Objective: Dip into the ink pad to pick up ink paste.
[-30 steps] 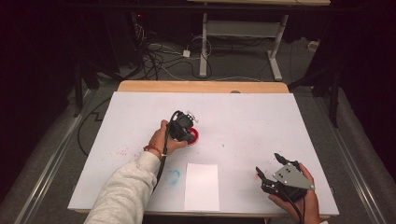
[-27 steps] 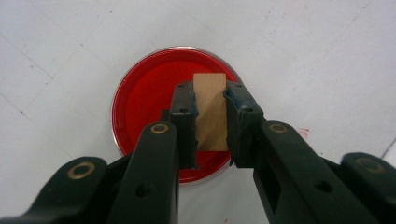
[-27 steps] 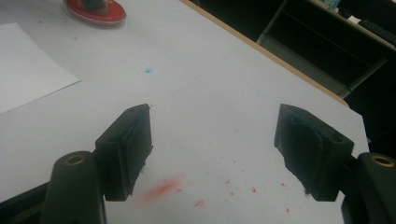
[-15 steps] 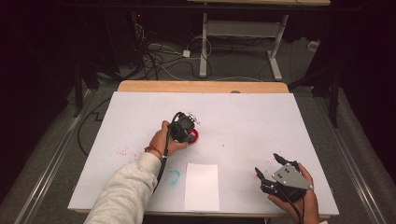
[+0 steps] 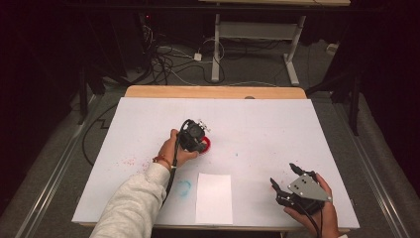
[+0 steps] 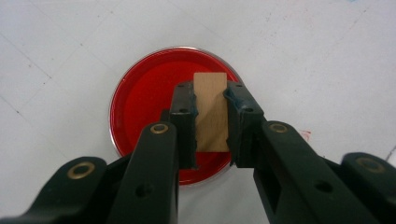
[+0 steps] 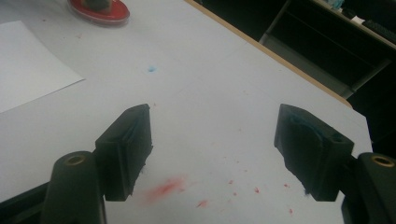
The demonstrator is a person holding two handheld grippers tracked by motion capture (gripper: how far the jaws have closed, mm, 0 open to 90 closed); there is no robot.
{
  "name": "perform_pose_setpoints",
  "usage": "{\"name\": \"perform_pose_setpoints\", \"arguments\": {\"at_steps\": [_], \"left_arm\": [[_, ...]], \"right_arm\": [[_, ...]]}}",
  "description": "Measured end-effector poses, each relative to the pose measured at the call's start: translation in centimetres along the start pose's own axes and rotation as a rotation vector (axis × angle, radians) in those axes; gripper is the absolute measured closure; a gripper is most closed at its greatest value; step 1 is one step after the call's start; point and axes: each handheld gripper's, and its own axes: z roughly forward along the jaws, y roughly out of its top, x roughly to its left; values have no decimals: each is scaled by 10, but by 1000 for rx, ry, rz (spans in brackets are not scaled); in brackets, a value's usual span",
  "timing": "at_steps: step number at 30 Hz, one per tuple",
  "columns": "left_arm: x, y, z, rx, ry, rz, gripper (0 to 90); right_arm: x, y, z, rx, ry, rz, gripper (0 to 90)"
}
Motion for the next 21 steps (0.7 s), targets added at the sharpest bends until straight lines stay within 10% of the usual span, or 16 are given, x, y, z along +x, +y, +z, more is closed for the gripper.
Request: {"name": "perform_pose_setpoints", "arguments": {"at_steps": [21], "left_arm": [[24,0,-54,-102,17,-41,738]], "right_arm": [[1,0,1,1,4,3,277]]}}
